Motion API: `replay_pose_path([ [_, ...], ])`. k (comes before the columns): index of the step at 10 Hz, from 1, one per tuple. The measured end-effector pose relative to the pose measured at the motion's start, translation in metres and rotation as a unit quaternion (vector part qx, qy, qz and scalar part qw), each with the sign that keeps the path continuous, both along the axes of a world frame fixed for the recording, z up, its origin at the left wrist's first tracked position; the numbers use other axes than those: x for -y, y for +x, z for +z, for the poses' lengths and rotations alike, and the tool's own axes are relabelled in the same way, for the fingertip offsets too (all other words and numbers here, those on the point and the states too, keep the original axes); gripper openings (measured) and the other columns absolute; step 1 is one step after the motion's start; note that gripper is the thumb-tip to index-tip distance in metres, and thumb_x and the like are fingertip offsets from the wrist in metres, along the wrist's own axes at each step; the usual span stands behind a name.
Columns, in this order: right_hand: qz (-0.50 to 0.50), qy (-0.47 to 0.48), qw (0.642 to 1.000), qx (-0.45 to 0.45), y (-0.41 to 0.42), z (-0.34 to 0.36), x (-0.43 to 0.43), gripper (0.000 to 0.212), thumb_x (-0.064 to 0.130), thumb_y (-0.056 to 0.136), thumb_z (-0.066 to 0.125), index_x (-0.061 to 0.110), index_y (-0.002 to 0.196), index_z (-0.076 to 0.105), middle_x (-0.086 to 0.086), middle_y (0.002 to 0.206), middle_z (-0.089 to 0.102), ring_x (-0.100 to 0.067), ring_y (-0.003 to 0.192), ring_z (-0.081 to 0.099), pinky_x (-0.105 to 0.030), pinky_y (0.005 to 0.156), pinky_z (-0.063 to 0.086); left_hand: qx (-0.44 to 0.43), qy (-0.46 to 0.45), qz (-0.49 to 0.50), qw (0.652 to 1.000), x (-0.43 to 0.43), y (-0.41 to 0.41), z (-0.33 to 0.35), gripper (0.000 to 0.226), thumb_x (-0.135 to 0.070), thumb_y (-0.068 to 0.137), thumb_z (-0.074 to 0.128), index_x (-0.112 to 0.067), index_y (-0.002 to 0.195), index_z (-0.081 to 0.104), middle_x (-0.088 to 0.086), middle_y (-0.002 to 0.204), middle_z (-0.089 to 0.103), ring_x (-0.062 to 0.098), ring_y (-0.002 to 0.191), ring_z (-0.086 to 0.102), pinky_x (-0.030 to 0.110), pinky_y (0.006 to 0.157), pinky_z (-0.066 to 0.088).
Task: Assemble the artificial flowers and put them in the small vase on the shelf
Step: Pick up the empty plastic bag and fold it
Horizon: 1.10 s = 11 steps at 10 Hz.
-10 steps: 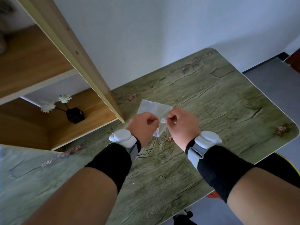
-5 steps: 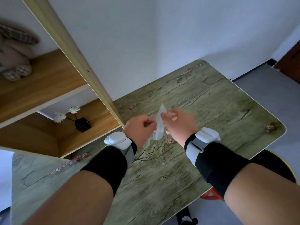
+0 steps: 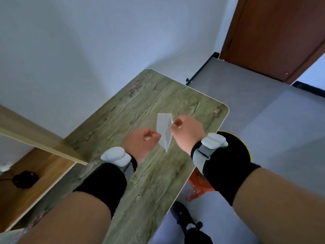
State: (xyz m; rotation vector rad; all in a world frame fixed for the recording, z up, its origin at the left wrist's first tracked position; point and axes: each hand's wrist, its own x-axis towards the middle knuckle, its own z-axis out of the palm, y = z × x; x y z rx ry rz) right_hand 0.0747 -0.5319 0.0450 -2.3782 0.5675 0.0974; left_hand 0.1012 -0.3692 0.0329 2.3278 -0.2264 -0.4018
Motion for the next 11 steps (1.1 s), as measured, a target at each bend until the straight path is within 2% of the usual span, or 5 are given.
replay_pose_path([
  [2,-0.115,-0.001,0.993,-0.018,-0.041,-0.023,0.073,0.016,0.028,0.09,0.049,0.02,0.093,0.063,-0.004,0.092,0.072,-0.031,0.091,0.065,-0.036,0.079,0.051,0.011,0.041,-0.088,0.995,0.065,-0.01,-0.015,0.011,-0.036,0.092,0.059,-0.033,0.083,0.063,-0.018,0.076,0.061,0.004,0.068,0.052,0.013,0.058,0.032],
  [5,-0.211,-0.068,0.972,-0.073,-0.086,-0.051,0.137,0.022,0.026,0.094,0.046,0.014,0.088,0.063,-0.008,0.09,0.069,-0.033,0.082,0.059,-0.031,0.07,0.041,-0.008,0.046,-0.143,0.989,0.128,-0.016,-0.051,0.023,-0.044,0.083,0.054,-0.026,0.072,0.063,-0.008,0.061,0.054,0.019,0.072,0.058,0.024,0.058,0.033],
  [8,-0.147,-0.095,0.976,-0.127,-0.077,-0.058,0.141,0.029,0.018,0.099,0.038,0.01,0.105,0.066,-0.01,0.105,0.071,-0.032,0.099,0.064,-0.031,0.084,0.046,0.009,0.056,-0.127,0.99,0.127,-0.006,-0.055,0.016,-0.041,0.091,0.054,-0.031,0.086,0.065,-0.012,0.074,0.064,0.015,0.079,0.06,0.025,0.065,0.037],
  [10,-0.09,-0.07,0.992,-0.049,-0.016,-0.015,0.092,0.027,0.021,0.098,0.039,0.012,0.103,0.064,-0.006,0.094,0.069,-0.027,0.08,0.059,-0.03,0.068,0.044,0.08,0.074,-0.072,0.991,0.069,0.025,-0.006,0.022,-0.043,0.093,0.05,-0.031,0.097,0.067,-0.012,0.093,0.066,0.014,0.09,0.06,0.023,0.072,0.036],
  [11,-0.03,-0.06,0.998,0.016,0.024,0.025,0.045,0.025,0.027,0.098,0.041,0.017,0.104,0.063,-0.004,0.096,0.071,-0.03,0.088,0.064,-0.032,0.07,0.047,0.16,0.103,-0.018,0.982,0.021,0.044,0.039,0.034,-0.05,0.094,0.046,-0.031,0.114,0.066,-0.01,0.113,0.065,0.014,0.104,0.059,0.024,0.082,0.039],
])
